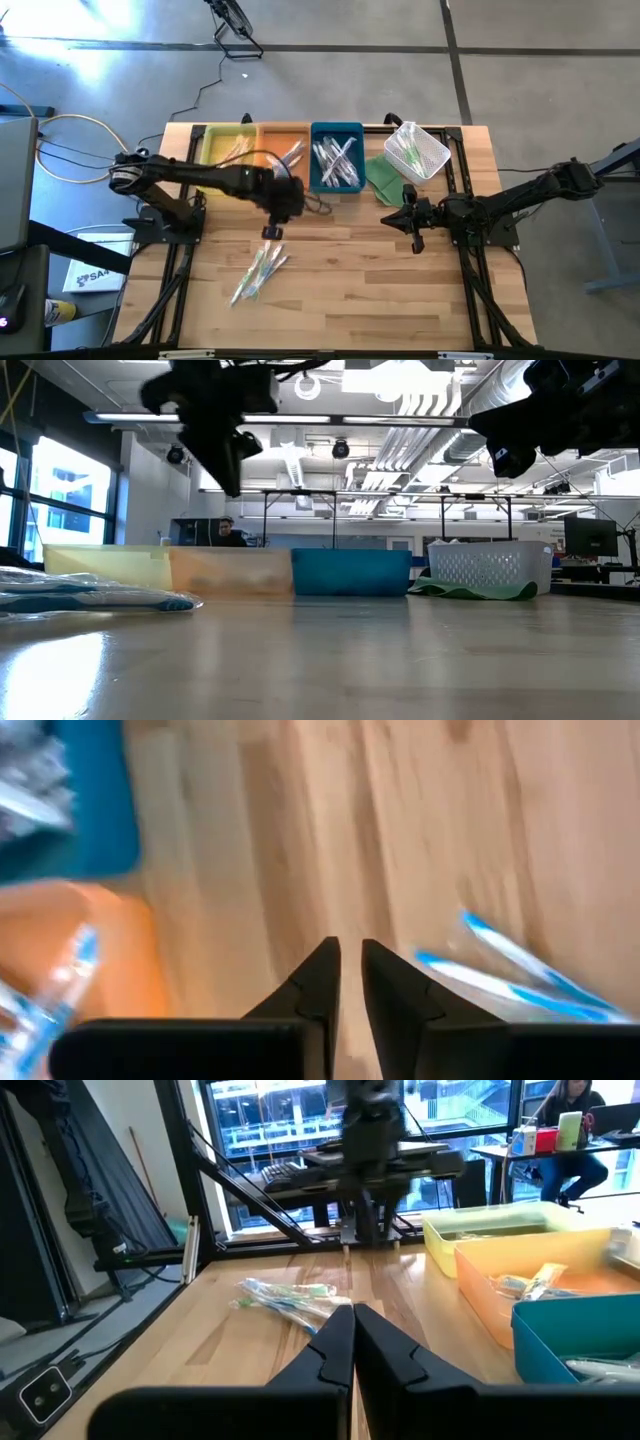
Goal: Pick & Place Toothbrushes
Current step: Put the blue toothbrush into the orange bin
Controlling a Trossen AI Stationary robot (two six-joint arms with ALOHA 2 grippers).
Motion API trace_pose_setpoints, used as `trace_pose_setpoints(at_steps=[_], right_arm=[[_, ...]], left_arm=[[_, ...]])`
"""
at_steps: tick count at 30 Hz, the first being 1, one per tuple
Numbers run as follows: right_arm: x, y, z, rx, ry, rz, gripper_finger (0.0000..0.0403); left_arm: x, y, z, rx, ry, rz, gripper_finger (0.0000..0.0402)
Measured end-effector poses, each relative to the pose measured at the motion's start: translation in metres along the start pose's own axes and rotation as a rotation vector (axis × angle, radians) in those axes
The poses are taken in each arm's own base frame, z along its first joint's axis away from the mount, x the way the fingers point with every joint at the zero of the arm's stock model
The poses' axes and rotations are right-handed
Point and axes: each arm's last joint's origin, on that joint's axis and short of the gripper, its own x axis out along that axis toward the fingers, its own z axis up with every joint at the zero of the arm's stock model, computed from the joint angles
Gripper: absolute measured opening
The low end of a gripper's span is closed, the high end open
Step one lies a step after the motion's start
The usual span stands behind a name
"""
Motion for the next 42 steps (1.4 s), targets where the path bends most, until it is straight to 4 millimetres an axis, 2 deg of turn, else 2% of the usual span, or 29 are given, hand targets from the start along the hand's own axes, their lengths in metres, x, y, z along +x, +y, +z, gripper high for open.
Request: trace_pose_setpoints(at_steps=[3,9,15,23,34,42], right_arm=[[0.000,0.000,0.000,0.000,0.000,0.000,0.0002],[0.000,0.000,0.000,0.000,0.000,0.000,0.0002],[0.000,0.000,0.000,0.000,0.000,0.000,0.0002],[0.000,0.000,0.000,0.000,0.000,0.001,0.0002],[0.000,0.000,0.000,0.000,0.000,0.001,0.0002],[0.000,0.000,0.000,0.000,0.000,0.001,0.0003]], left_arm=[[0.000,-0.021,-0.004,0.004,0.067,-0.001,0.0031],[-0.002,-0.056,-0.004,0.014,0.076,-0.024,0.0003],[-0.003,-0.090,-0.006,-0.005,0.054,0.041,0.0002],[-0.009,-0.131,-0.011,-0.126,-0.021,0.089,0.0001],[-0.016,-0.161,-0.022,-0.345,-0.032,0.055,0.0001],[-0.020,-0.180,-0.030,-0.381,0.018,-0.048,0.0001]])
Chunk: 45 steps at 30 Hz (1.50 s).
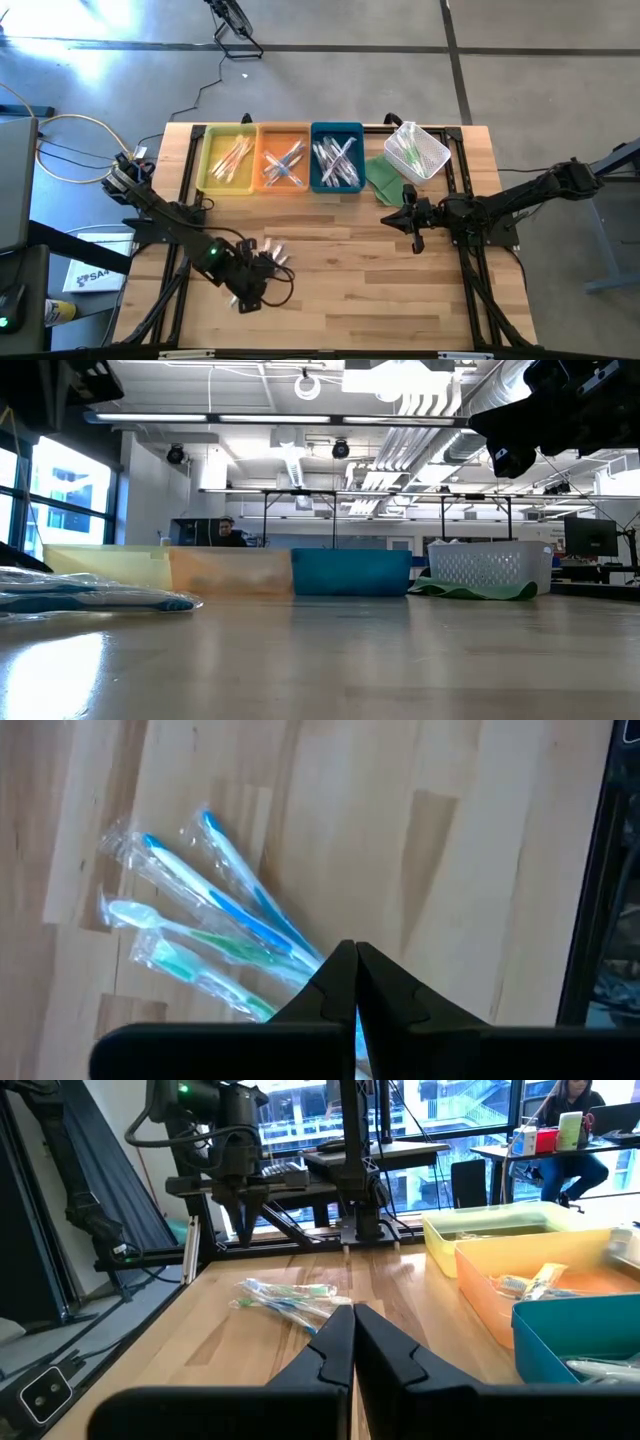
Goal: Pick & Place Toothbrushes
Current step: Put the blue toothbrush into the orange bin
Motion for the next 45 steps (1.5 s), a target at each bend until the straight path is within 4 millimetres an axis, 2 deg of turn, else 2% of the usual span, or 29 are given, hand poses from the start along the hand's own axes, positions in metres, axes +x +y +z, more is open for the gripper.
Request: trace_pose_setpoints(at_steps=[8,13,22,26,35,38,45], right_arm=[[0.000,0.000,0.000,0.004,0.000,0.000,0.0003],[0.000,0.000,0.000,0.004,0.000,0.000,0.0003],[0.000,0.000,0.000,0.004,0.000,0.000,0.0003],[0.000,0.000,0.000,0.004,0.000,0.000,0.0002],[0.000,0.000,-0.001,0.003,0.007,-0.001,0.0002],[0.000,0.000,-0.001,0.004,0.006,-0.001,0.0002],[0.000,0.000,0.000,0.006,0.004,-0.001,0.0002]], left_arm=[[0.000,0.000,0.001,-0.016,-0.008,-0.001,0.0001],[0.000,0.002,0.000,-0.153,0.007,0.016,0.0012],[0.011,-0.001,-0.003,-0.197,0.086,0.017,0.0124],[0.017,-0.002,-0.003,-0.196,0.097,0.026,0.0154],[0.039,-0.002,-0.011,-0.265,0.218,0.121,0.0162],[0.040,0.000,-0.015,-0.279,0.278,0.148,0.0162],[0.045,-0.001,-0.010,-0.253,0.264,0.124,0.0162]])
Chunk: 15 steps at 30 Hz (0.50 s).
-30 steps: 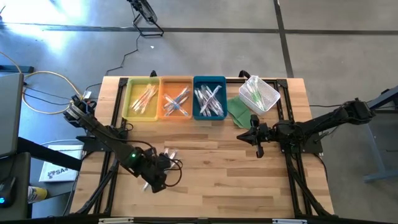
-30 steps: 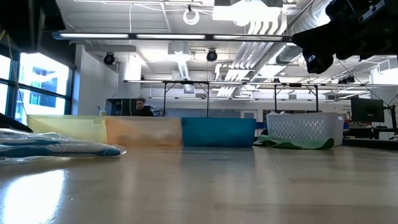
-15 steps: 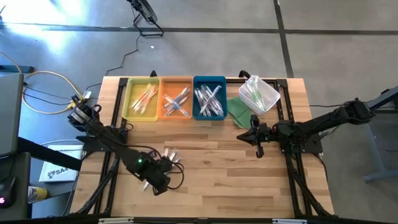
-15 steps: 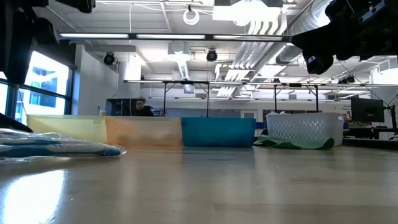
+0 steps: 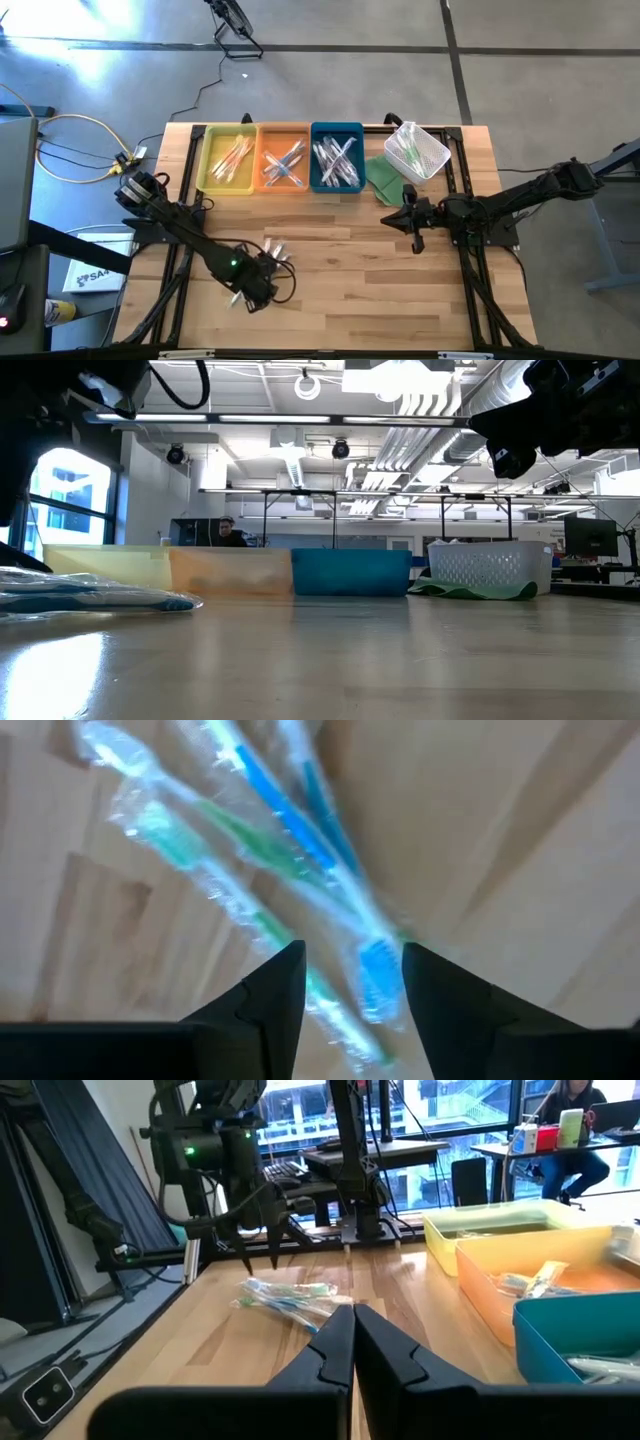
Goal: Pick & Place Toothbrushes
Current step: Put the blue toothbrush into the orange bin
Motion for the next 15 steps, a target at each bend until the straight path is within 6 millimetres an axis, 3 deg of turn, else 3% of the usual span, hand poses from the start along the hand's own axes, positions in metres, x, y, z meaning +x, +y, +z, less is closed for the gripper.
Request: trace_pose_setpoints(at_steps=[4,11,15], right_arm=[[0.000,0.000,0.000,0.000,0.002,-0.001,0.0002],[0.000,0.000,0.000,0.000,0.003,-0.001,0.0002],[0.000,0.000,0.000,0.000,0.003,-0.001,0.0002]], left_arm=[[0.003,0.003,0.005,0.023,-0.001,-0.004,0.0162],[0.030,0.020,0.009,0.031,0.102,-0.064,0.0161],[0.035,0.024,0.014,0.066,0.128,-0.108,0.0161]])
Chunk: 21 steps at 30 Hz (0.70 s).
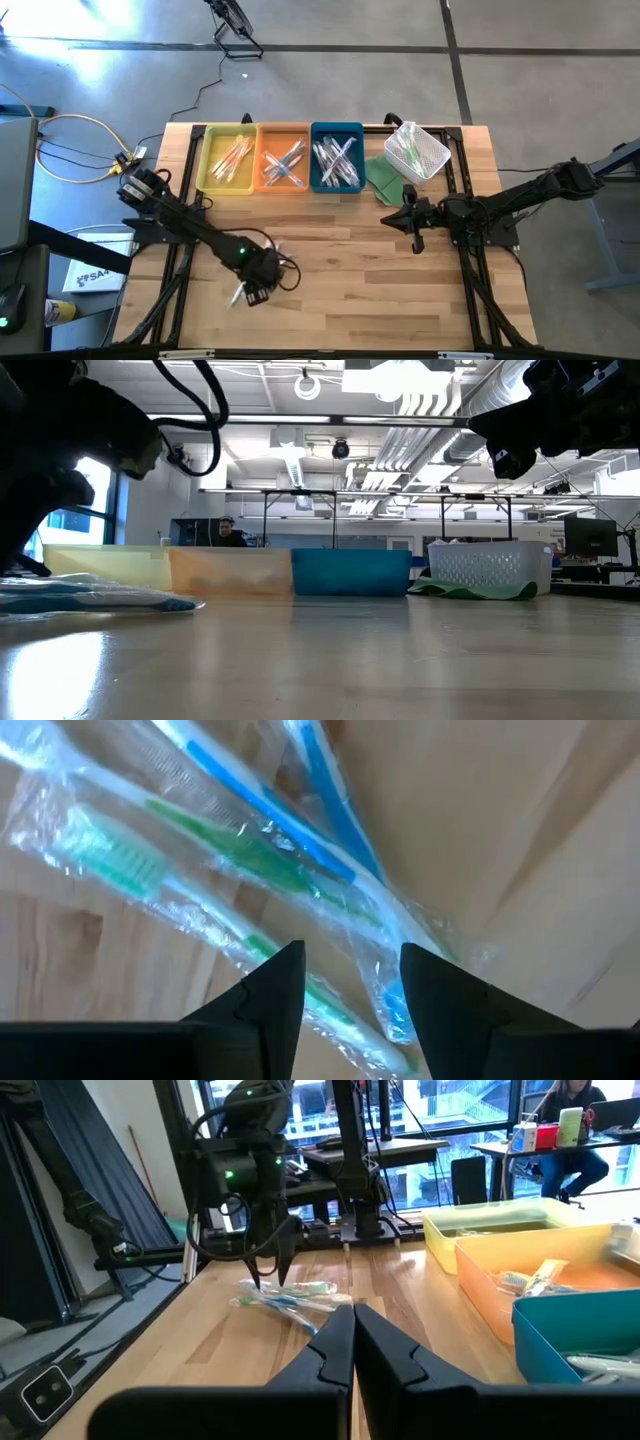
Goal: Pick & Place Toothbrushes
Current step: Put the blue toothbrush into the orange bin
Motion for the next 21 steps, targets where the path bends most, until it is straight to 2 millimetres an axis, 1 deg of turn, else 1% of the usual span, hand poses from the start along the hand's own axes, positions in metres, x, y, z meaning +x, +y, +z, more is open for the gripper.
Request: trace_pose_setpoints(at_steps=[10,14,17,21], right_arm=[[0.000,0.000,-0.001,-0.003,0.010,-0.001,0.0002],[0.000,0.000,-0.001,-0.004,0.011,-0.002,0.0002],[0.000,0.000,-0.001,-0.004,0.011,-0.002,0.0002],[0.000,0.000,-0.001,-0.004,0.011,-0.002,0.0002]], left_arm=[[-0.003,-0.002,0.012,0.142,-0.037,-0.101,0.0161],[-0.003,0.000,0.016,0.191,-0.116,-0.044,0.0161],[-0.005,0.006,0.023,0.186,-0.155,-0.003,0.0161],[-0.007,0.018,0.036,0.238,-0.176,0.020,0.0161]])
